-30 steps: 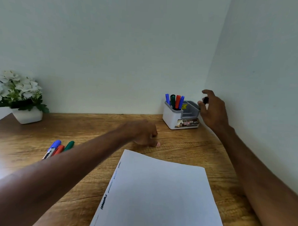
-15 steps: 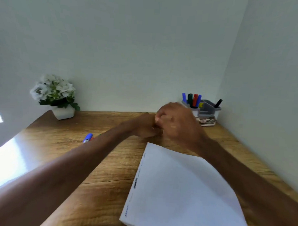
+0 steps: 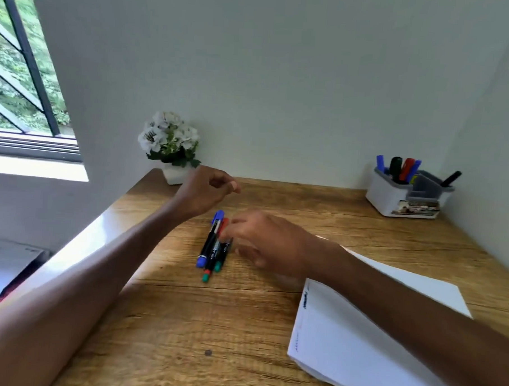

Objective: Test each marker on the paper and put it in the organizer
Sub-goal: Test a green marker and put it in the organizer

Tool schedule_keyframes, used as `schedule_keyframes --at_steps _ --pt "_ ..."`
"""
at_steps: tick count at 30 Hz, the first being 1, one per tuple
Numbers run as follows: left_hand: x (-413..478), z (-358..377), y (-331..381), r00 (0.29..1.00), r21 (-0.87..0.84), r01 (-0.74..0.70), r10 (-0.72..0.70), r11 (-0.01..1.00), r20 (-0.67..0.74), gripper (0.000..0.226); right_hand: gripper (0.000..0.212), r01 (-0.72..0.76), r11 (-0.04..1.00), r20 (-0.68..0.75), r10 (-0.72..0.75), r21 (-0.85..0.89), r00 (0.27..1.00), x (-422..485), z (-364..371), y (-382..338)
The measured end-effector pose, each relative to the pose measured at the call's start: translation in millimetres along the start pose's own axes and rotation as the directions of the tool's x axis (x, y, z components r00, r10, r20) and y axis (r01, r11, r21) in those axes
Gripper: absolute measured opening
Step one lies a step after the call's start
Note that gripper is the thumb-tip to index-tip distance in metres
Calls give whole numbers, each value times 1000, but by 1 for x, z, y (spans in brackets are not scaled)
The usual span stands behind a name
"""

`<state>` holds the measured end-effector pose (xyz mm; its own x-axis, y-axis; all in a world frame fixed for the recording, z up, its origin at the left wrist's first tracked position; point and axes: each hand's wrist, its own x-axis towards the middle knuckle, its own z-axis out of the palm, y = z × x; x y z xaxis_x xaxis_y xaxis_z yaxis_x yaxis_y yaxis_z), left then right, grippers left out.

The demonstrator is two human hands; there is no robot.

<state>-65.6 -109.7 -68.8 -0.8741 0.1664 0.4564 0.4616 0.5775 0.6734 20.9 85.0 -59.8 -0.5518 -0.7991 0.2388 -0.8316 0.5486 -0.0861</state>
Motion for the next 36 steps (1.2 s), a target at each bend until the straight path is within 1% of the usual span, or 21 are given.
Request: schedule_keyframes --at_steps 2,4,7,10,12,14,15,16,18,20,21,23,24,26,28,30,31,32,33,34,36 --pt "-3 2 1 997 89 -63 59 994 41 13 38 7 999 27 -5 -53 1000 3 3 1" --pt "-6 3 6 991 146 -120 110 982 77 13 33 14 998 36 -11 -66 999 3 2 5" --pt "-10 6 14 985 133 -157 145 979 94 12 32 18 995 46 -13 -97 999 -3 -1 12" --pt "-13 11 26 977 55 -175 166 983 136 14 29 -3 992 39 8 -125 999 -13 -7 22" --pt "-17 16 35 961 -51 -179 186 982 204 20 24 -63 998 -37 63 -3 997 -24 -18 28" --pt "-21 23 46 931 -175 -195 239 965 277 23 18 -161 968 -164 194 191 967 -37 -35 35" --pt "-23 27 51 915 -227 -207 271 951 300 23 17 -203 927 -219 279 316 935 -44 -43 37" --pt "-25 31 55 900 -259 -224 302 940 316 23 17 -207 863 -261 355 461 897 -51 -50 39" --pt "-29 39 62 875 -276 -247 336 929 348 25 15 -125 713 -325 460 690 827 -64 -59 43" --pt "-34 45 65 874 -296 -222 324 929 361 25 16 -77 599 -325 533 797 781 -76 -60 49" --pt "-36 46 66 886 -289 -210 307 934 348 23 17 -76 561 -310 559 824 769 -82 -59 52" --pt "-37 47 65 916 -244 -198 268 949 299 20 20 -91 531 -283 579 842 764 -93 -55 60" --pt "-37 46 66 929 -217 -191 247 957 275 20 21 -107 544 -279 578 832 766 -98 -54 63" --pt "-38 46 69 948 -135 -193 221 972 230 22 23 -173 638 -294 557 750 777 -104 -54 71" --pt "-40 46 71 952 -6 -247 244 969 186 25 22 -295 780 -305 518 552 799 -106 -56 78" --pt "-44 50 74 940 98 -319 301 943 161 24 22 -402 877 -290 470 264 834 -106 -56 79" --pt "-47 53 76 927 118 -358 338 926 160 23 22 -405 906 -272 423 121 865 -104 -55 76" --pt "-50 55 79 911 130 -398 376 908 168 22 22 -367 930 -244 361 23 900 -102 -51 70" --pt "-52 57 83 894 139 -436 410 889 181 21 22 -315 949 -210 304 -20 929 -99 -47 66" --pt "-54 58 86 878 149 -467 438 871 193 20 21 -269 963 -186 260 -23 948 -96 -43 61" --pt "-56 57 90 857 160 -507 475 847 201 21 22 -227 974 -183 228 26 956 -91 -39 58"
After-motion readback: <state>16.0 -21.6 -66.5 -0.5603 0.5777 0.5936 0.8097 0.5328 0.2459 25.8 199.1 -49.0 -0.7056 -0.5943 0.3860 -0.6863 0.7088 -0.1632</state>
